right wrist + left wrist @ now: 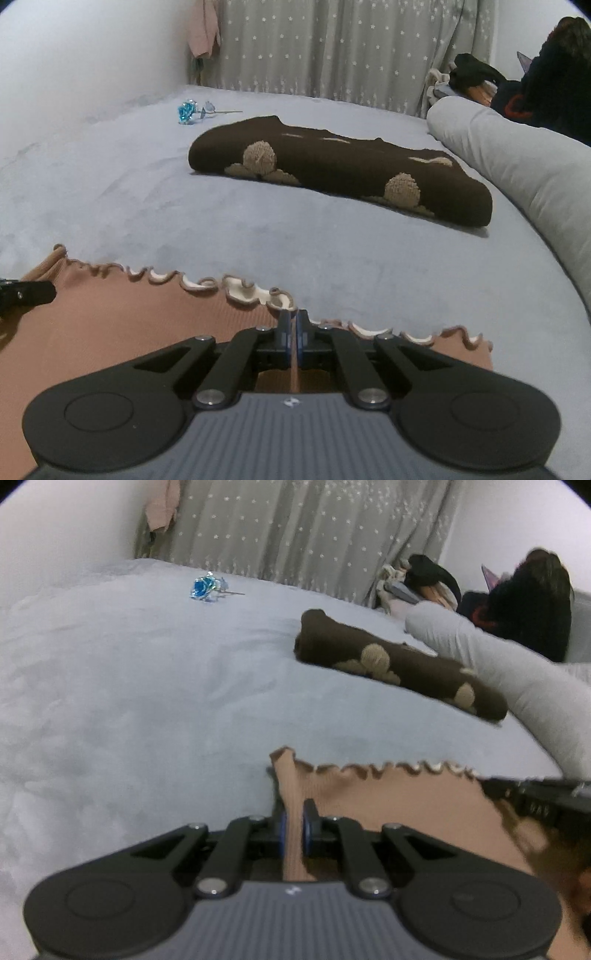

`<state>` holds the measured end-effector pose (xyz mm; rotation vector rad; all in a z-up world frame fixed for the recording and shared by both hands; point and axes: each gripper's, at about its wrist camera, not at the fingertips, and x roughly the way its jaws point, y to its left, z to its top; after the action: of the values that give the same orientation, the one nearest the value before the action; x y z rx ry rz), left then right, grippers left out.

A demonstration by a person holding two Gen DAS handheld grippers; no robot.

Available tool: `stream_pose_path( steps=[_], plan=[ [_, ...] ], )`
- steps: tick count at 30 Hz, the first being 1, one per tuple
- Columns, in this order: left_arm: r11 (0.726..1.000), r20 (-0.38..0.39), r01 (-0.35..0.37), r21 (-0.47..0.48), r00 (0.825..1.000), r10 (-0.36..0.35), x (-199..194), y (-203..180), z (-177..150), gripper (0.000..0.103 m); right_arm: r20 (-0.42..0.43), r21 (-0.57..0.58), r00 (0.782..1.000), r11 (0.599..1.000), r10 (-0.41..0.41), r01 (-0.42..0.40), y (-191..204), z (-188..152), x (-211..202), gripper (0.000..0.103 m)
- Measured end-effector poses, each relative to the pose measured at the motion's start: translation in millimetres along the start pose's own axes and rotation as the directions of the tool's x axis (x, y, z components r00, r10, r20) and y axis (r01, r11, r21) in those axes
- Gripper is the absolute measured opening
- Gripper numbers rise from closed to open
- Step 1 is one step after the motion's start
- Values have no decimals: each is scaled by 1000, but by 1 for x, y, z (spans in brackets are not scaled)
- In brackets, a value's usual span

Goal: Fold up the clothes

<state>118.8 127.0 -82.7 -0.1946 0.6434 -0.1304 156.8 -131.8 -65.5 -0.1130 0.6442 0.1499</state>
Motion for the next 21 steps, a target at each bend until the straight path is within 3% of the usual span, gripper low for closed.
stream_pose_path(
  steps=[6,10,12,17,21],
  plan=[
    [999,8,-41,-20,999,41,-14,0,8,24,31,75,999,996,40,-42,-18,8,-18,8],
    [999,99,-28,-45,995,32,-39,0,17,30,78,168,997,986,7,-20,-54,9,-58,39],
    [999,136,-1,-38,991,6,-50,-4,18,36,87,186,996,982,-22,5,-71,6,-74,44],
    [994,128,86,73,987,-95,-53,-27,8,40,9,235,998,970,-67,63,-108,-2,-71,53],
    [985,58,94,147,993,-103,-39,-43,-5,40,-99,318,995,948,7,25,-124,-11,-38,53]
  ],
)
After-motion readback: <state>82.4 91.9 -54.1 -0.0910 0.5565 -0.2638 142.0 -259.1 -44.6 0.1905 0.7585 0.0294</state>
